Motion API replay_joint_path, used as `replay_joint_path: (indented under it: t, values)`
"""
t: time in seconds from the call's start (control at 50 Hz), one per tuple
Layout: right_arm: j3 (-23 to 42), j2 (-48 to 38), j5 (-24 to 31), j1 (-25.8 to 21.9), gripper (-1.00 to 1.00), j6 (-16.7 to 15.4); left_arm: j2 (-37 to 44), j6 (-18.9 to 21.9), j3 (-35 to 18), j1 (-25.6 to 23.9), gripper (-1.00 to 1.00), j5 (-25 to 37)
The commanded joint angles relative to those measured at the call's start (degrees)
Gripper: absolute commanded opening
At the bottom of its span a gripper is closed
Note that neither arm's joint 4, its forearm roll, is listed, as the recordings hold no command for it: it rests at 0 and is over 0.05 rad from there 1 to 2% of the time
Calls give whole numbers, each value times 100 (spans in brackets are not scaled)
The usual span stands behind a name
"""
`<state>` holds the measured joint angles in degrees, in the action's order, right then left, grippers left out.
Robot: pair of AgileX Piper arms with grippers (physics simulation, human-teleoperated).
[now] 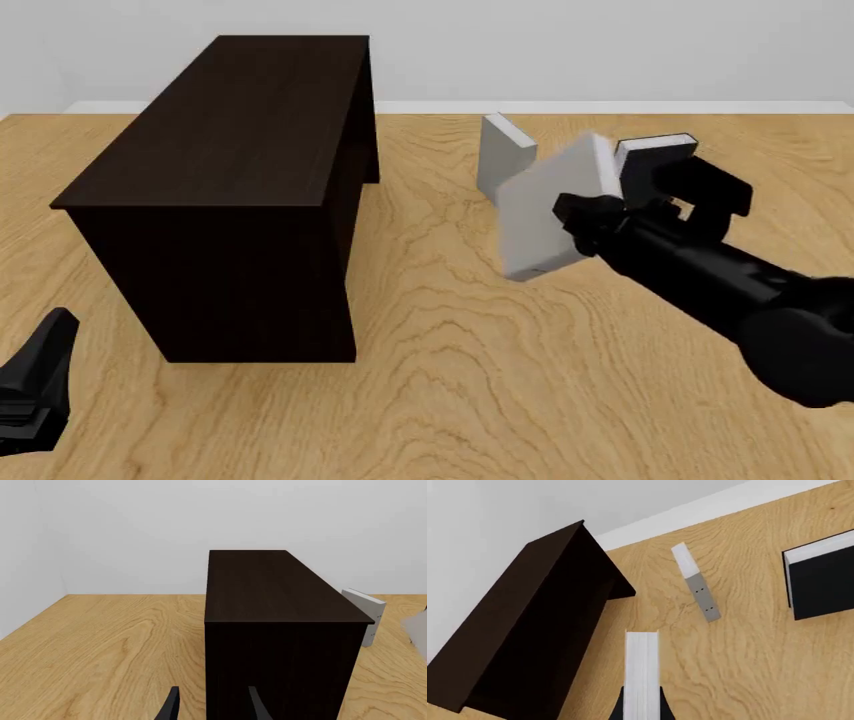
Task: Pick up the book on the right and place it under the cabinet shelf.
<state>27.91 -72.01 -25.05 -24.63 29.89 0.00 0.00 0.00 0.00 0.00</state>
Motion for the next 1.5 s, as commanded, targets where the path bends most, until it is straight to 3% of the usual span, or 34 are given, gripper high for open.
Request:
replay_joint_path:
  t: [0.02, 0.34, 0.68, 0.84, 1.5]
  values:
    - [9, -569, -942, -119, -100, 579, 0, 0, 0, 0, 100, 0]
    - [119, -1547, -1990, -285, -100, 1132, 0, 0, 0, 0, 100, 0]
    - [433, -2400, -2604, -524, -100, 1438, 0, 0, 0, 0, 100, 0]
    - [603, -2933, -3042, -636, -100, 1737, 0, 0, 0, 0, 100, 0]
    - [1347, -4316, -3863, -807, -100, 2276, 0, 0, 0, 0, 100, 0]
